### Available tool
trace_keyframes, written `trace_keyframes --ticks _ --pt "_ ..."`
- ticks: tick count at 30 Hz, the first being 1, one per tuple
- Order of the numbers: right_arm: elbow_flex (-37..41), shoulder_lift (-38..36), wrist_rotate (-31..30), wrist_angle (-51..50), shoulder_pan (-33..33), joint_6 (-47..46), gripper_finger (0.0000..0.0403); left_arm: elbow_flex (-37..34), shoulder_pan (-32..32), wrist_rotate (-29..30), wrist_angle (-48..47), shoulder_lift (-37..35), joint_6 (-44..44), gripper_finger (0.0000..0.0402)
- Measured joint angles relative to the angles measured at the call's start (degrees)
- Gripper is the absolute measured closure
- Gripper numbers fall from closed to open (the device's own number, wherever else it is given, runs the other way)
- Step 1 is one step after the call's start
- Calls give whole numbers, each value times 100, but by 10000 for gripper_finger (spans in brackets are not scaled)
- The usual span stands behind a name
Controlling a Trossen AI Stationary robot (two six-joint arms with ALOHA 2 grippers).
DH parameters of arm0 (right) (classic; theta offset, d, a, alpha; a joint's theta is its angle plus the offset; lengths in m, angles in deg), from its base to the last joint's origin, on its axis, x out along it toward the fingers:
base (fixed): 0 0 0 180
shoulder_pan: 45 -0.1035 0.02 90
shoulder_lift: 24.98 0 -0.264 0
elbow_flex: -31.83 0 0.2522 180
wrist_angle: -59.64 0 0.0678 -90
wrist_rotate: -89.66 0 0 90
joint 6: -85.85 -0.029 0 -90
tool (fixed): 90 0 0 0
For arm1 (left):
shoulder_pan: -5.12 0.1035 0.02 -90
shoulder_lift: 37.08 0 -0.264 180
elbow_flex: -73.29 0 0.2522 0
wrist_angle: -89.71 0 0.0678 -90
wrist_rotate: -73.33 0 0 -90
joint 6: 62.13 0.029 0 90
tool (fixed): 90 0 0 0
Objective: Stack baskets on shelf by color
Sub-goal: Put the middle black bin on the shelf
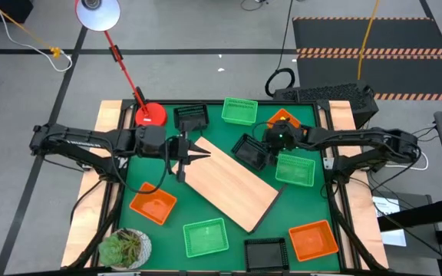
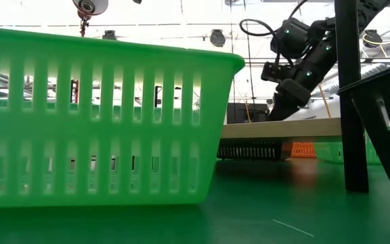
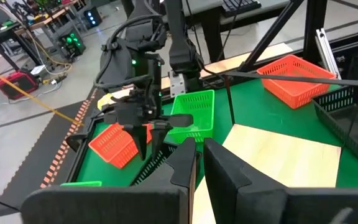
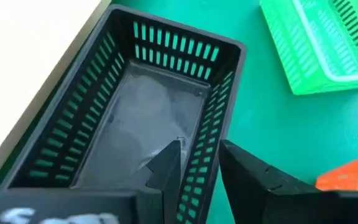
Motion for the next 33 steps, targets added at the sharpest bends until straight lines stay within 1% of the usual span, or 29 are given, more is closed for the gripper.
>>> trace_keyframes --ticks 10,15,18,21,29,33 --pt "0 360 -27 6 115 91 324 -2 0 0 -1 0 -13 366" --pt "0 401 -29 28 221 82 347 -2 -1 0 3 0 -11 366" --pt "0 362 -46 127 225 9 354 -2 -2 0 8 0 -11 366" --pt "0 297 -154 257 222 -59 344 -2 -2 0 19 0 -11 366" --pt "0 262 -162 191 223 -53 288 -7 -1 0 13 0 -11 366" --pt "0 262 -153 81 223 -51 281 -7 -2 0 12 0 -11 366"
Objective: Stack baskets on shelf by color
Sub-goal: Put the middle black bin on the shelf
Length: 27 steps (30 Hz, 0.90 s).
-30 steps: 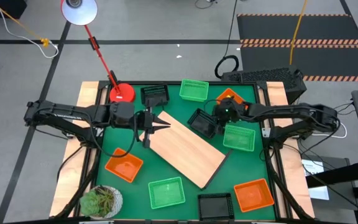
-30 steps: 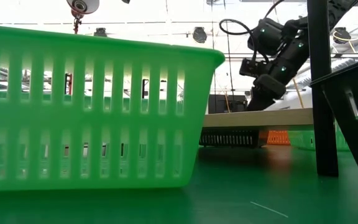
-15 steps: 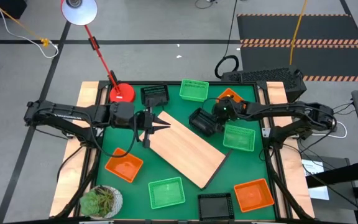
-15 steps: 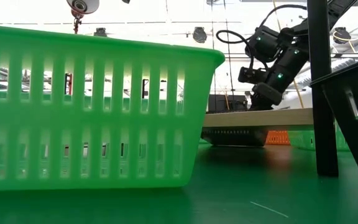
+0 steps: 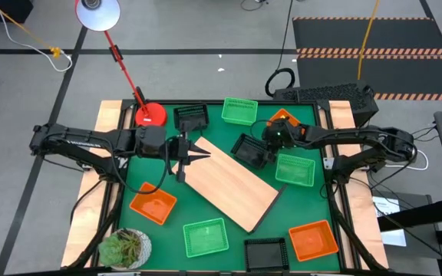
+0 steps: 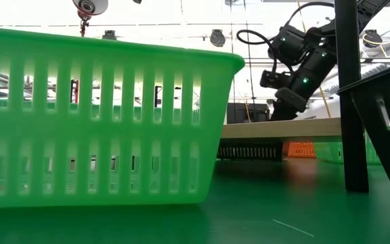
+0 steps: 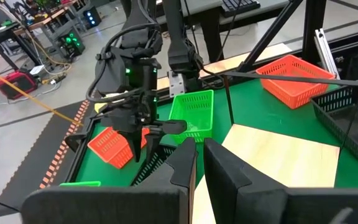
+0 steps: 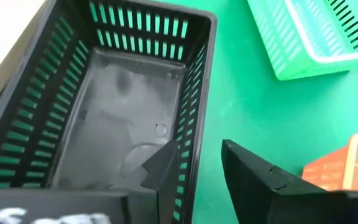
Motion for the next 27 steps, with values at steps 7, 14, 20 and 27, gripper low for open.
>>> trace_keyframes --ticks 7,14,20,27 --pt "0 0 -2 -160 0 -7 302 0 2 0 72 0 2 366" --pt "0 95 -2 -175 2 16 355 0 1 0 102 0 4 366" --pt "-11 282 -11 -1 37 57 391 0 0 2 105 0 -26 366" --pt "-4 245 -11 -6 66 74 360 0 0 0 104 0 -44 366"
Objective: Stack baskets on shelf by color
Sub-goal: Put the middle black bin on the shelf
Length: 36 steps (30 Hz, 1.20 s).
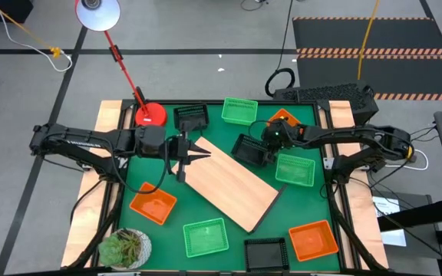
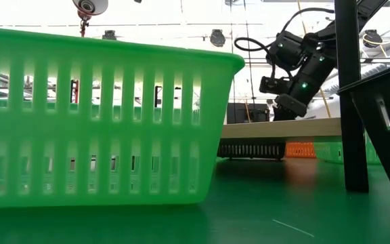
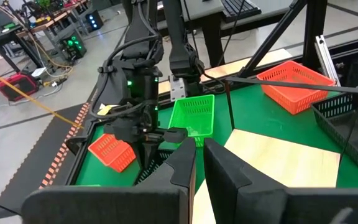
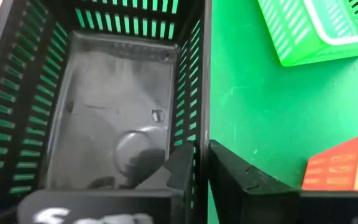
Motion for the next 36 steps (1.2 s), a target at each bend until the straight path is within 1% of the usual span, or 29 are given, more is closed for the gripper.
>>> trace_keyframes --ticks 2,7,11,14,19,22,26,29,30,34,36 --pt "0 0 0 -28 0 73 362 0 0 0 1 0 0 366" --pt "-1 -16 -7 -6 2 268 393 0 0 0 1 0 2 366" --pt "-17 -151 -9 -18 2 366 384 0 1 2 20 0 7 366" --pt "-50 -401 -22 -19 0 375 383 0 0 24 79 -2 9 366" --pt "-61 -962 -26 -19 -1 391 396 0 2 266 113 13 18 366" --pt "-63 -1311 -31 -108 -53 391 393 0 2 311 227 138 52 366" --pt "-63 -1712 -30 -161 -227 380 388 -2 15 315 786 401 178 364" --pt "-66 -1924 -22 -151 -416 385 391 22 45 402 1155 667 210 346" --pt "-66 -1980 -22 -148 -484 391 392 78 71 431 1112 748 209 336" --pt "-66 -2117 -6 -108 -728 430 393 603 142 536 702 1200 63 281" --pt "-96 -2121 9 -108 -837 455 393 924 142 668 311 1491 55 254"
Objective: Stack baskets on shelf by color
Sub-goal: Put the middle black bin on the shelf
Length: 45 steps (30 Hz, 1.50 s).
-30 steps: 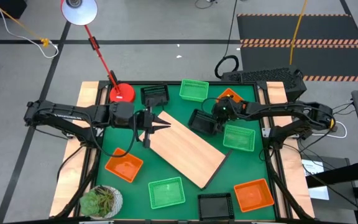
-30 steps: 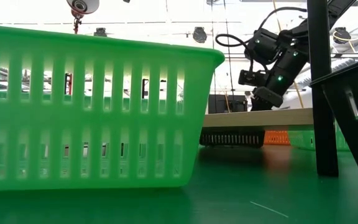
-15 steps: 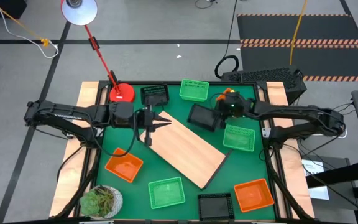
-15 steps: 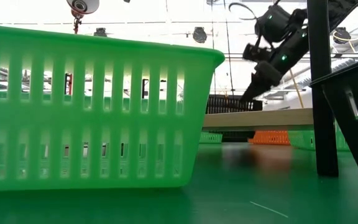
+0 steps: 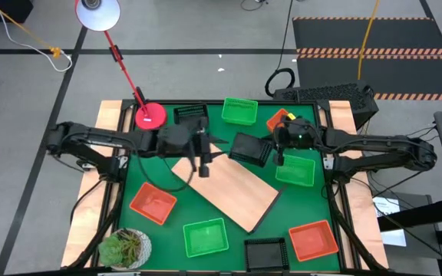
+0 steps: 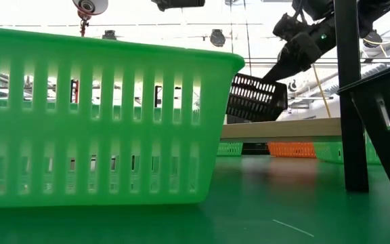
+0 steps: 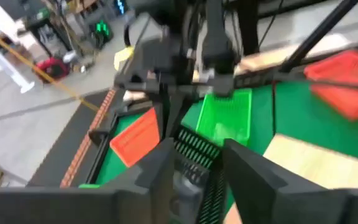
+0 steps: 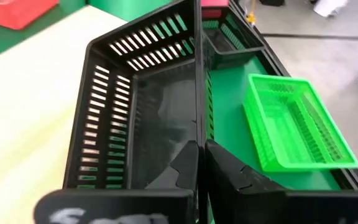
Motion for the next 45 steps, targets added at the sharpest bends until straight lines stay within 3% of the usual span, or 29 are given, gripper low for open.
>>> trace_keyframes --ticks 6,11,17,27,36,45 --pt "-208 105 15 4 -366 -29 393 929 10 386 -571 1032 45 217" --pt "-302 163 19 35 -681 46 393 1629 9 820 -1083 1723 167 222" --pt "-308 163 11 165 -856 121 394 2168 11 829 -1770 2194 157 245" --pt "-309 163 15 292 -926 124 394 2383 17 1084 -2373 2325 169 289" --pt "-309 161 7 388 -1006 206 376 2383 -141 1302 -2330 2322 648 388" --pt "-309 -156 -5 559 -1058 124 325 2381 -192 1417 -2542 2084 -151 392"
